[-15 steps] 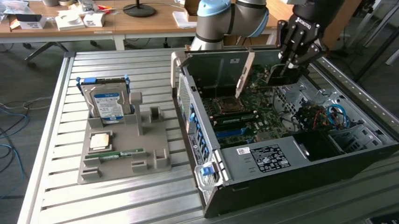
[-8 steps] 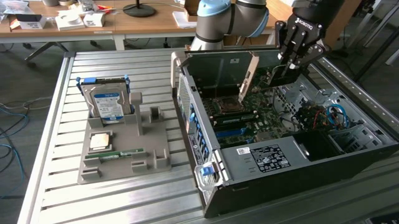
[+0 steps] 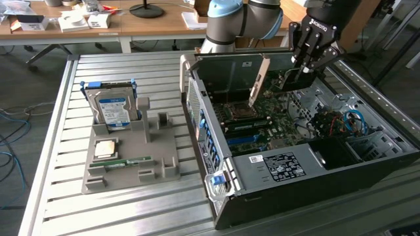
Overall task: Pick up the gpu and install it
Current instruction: 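Insert the gpu into the slot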
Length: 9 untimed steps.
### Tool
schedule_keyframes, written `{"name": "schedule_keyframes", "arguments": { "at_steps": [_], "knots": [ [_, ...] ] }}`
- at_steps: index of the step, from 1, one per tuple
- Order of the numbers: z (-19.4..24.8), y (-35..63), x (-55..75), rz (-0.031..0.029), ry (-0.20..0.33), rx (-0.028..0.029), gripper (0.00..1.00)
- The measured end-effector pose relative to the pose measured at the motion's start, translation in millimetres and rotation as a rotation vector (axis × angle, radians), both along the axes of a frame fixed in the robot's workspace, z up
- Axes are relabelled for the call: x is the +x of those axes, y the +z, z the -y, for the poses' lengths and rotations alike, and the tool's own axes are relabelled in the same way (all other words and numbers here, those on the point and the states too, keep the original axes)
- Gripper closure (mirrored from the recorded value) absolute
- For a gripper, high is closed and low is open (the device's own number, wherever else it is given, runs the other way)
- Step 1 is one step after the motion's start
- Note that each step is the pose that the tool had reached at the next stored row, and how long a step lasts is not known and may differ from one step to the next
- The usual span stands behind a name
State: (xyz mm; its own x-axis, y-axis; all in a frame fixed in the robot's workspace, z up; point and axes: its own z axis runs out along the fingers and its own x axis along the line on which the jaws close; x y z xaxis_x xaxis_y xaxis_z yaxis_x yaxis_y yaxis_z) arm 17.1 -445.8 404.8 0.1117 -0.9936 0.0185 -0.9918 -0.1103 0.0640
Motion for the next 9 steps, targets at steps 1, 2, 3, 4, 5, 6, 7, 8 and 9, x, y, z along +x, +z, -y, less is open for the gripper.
{"name": "schedule_keyframes", "arguments": {
  "at_steps": [1,2,3,4,5,6,7,8,9],
  "knots": [
    [0.0,-0.1,-0.2,0.0000,-0.014,0.0000,0.74],
    [-0.1,-0.2,-0.6,0.0000,-0.026,0.0000,0.74],
    [-0.1,-0.1,-0.7,0.0000,-0.029,-0.0002,0.74],
    [-0.1,-0.2,-0.8,0.0000,-0.029,0.0000,0.74],
    [-0.1,-0.2,-0.8,0.0000,-0.030,0.0000,0.74],
    [-0.1,-0.1,-0.8,0.0000,-0.030,0.0000,0.74],
    [-0.1,-0.1,-0.9,0.0000,-0.030,-0.0001,0.74],
    [-0.2,-0.1,-2.1,0.0009,-0.032,0.0000,0.74],
    [-0.2,0.0,-3.6,0.0023,-0.035,-0.0002,0.74]
  ]
}}
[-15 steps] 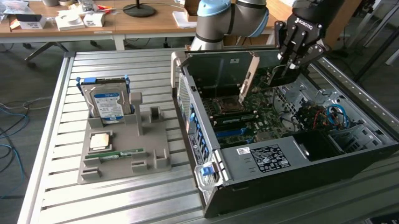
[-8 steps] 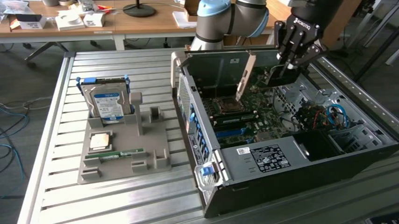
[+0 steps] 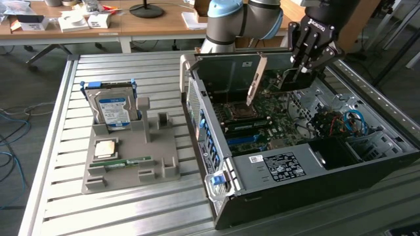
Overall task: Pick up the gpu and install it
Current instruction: 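Insert the gpu into the slot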
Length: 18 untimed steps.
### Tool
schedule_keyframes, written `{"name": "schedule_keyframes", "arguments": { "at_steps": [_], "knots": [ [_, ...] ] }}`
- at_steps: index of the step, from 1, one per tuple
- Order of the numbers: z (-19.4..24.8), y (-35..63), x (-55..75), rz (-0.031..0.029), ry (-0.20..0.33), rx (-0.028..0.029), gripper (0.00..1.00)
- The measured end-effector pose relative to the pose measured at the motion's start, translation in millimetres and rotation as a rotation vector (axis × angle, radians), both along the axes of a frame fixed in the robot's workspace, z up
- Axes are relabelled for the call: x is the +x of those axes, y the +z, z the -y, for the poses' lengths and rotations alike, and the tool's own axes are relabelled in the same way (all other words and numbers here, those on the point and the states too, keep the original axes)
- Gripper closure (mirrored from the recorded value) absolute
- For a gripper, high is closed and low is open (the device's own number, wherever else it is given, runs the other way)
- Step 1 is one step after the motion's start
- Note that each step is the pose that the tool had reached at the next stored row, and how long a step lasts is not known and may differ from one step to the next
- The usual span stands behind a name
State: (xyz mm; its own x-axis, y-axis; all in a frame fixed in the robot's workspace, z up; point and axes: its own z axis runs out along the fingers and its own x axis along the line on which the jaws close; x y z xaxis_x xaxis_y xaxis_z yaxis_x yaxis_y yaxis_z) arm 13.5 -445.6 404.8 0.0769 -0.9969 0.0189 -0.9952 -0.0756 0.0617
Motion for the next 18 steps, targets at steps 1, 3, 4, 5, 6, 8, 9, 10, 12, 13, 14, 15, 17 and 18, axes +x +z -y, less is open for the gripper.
{"name": "schedule_keyframes", "arguments": {
  "at_steps": [1,3,4,5,6,8,9,10,12,13,14,15,17,18],
  "knots": [
    [0.0,0.0,-1.1,0.0011,-0.004,0.0001,0.74],
    [0.0,-0.1,-2.1,0.0019,-0.012,0.0003,0.74],
    [0.0,-0.2,-2.3,0.0020,-0.015,0.0003,0.74],
    [0.0,-0.2,-2.7,0.0020,-0.021,0.0002,0.74],
    [-0.1,-0.3,-3.0,0.0020,-0.028,0.0001,0.74],
    [-0.1,-0.5,-3.0,0.0021,-0.048,0.0002,0.74],
    [-0.1,-0.6,-3.0,0.0021,-0.051,0.0004,0.74],
    [-0.1,-0.6,-3.0,0.0021,-0.051,0.0005,0.74],
    [0.0,-0.5,-3.1,0.0021,-0.051,0.0004,0.74],
    [0.0,-0.5,-3.7,0.0038,-0.052,0.0016,0.74],
    [0.0,-0.5,-4.8,0.0091,-0.052,0.0061,0.74],
    [0.0,-0.5,-5.6,0.0132,-0.052,0.0103,0.74],
    [-0.1,-0.6,-6.1,0.0157,-0.052,0.0135,0.74],
    [0.0,-0.6,-6.3,0.0164,-0.052,0.0140,0.74]
  ]
}}
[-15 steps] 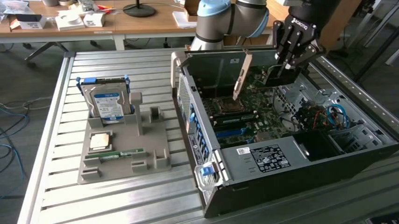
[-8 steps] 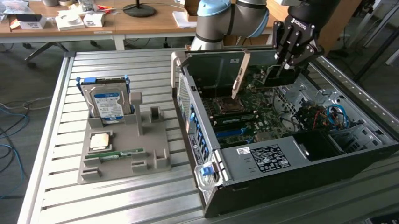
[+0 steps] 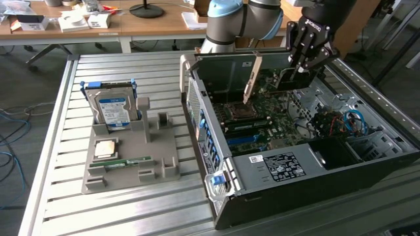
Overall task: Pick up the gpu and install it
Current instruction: 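Insert the gpu into the slot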
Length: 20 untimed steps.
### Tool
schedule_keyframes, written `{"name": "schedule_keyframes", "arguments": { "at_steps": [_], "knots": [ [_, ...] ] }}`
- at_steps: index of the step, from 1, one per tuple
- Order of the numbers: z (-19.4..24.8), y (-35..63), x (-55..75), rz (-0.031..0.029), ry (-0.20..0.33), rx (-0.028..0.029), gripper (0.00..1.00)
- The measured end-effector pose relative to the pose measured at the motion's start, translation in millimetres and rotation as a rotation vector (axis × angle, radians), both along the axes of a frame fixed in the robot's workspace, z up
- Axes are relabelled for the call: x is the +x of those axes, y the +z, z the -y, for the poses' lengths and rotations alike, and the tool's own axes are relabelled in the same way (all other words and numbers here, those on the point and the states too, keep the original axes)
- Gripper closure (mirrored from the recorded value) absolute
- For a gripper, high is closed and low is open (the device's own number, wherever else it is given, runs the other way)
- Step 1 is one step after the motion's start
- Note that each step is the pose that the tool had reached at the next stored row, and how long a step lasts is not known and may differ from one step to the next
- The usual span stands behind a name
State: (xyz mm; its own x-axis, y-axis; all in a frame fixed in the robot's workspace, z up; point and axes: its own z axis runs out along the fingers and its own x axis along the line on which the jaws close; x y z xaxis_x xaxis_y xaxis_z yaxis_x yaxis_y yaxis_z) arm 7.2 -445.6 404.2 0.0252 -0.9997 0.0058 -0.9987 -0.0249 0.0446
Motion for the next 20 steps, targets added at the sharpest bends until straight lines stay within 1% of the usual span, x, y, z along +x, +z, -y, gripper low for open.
{"name": "schedule_keyframes", "arguments": {
  "at_steps": [3,7,13,16,20],
  "knots": [
    [0.3,-0.1,-0.5,0.0024,-0.001,0.0022,0.74],
    [0.4,-0.2,-0.5,0.0025,-0.001,0.0022,0.74],
    [0.4,-5.5,-3.8,0.0046,-0.001,0.0022,0.74],
    [0.4,-8.1,-6.8,0.0094,-0.001,0.0022,0.74],
    [0.4,-11.3,-11.2,0.0214,-0.001,0.0022,0.74]
  ]
}}
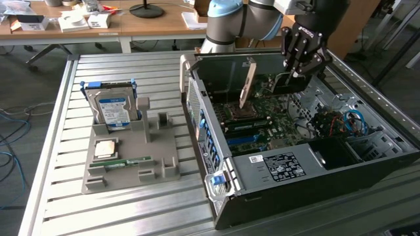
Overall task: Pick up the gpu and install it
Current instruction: 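Insert the gpu into the slot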
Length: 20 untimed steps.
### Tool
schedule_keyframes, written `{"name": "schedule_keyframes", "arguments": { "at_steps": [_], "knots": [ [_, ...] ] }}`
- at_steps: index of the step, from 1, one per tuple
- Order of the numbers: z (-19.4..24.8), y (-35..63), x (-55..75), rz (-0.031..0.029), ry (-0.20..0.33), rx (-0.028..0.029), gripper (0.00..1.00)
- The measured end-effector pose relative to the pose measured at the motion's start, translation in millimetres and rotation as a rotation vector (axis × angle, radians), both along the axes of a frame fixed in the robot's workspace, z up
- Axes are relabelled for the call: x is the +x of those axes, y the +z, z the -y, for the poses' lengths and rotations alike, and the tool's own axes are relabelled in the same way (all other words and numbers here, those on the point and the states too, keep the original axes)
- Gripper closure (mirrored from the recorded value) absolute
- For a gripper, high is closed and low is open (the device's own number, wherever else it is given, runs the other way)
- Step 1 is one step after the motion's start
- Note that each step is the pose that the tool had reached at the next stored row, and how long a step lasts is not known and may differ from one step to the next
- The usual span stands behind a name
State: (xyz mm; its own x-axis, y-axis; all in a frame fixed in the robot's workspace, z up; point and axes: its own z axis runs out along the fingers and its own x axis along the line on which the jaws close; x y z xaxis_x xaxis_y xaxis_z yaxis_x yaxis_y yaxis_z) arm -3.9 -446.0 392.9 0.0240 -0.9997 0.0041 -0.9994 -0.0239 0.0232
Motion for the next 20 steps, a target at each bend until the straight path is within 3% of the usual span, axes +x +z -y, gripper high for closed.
{"name": "schedule_keyframes", "arguments": {
  "at_steps": [2,9,20],
  "knots": [
    [0.0,-1.3,-1.2,0.0026,0.000,0.0000,0.74],
    [0.0,-2.6,-1.7,0.0031,0.000,-0.0001,0.74],
    [0.0,-18.2,-5.1,0.0105,0.000,0.0014,0.74]
  ]
}}
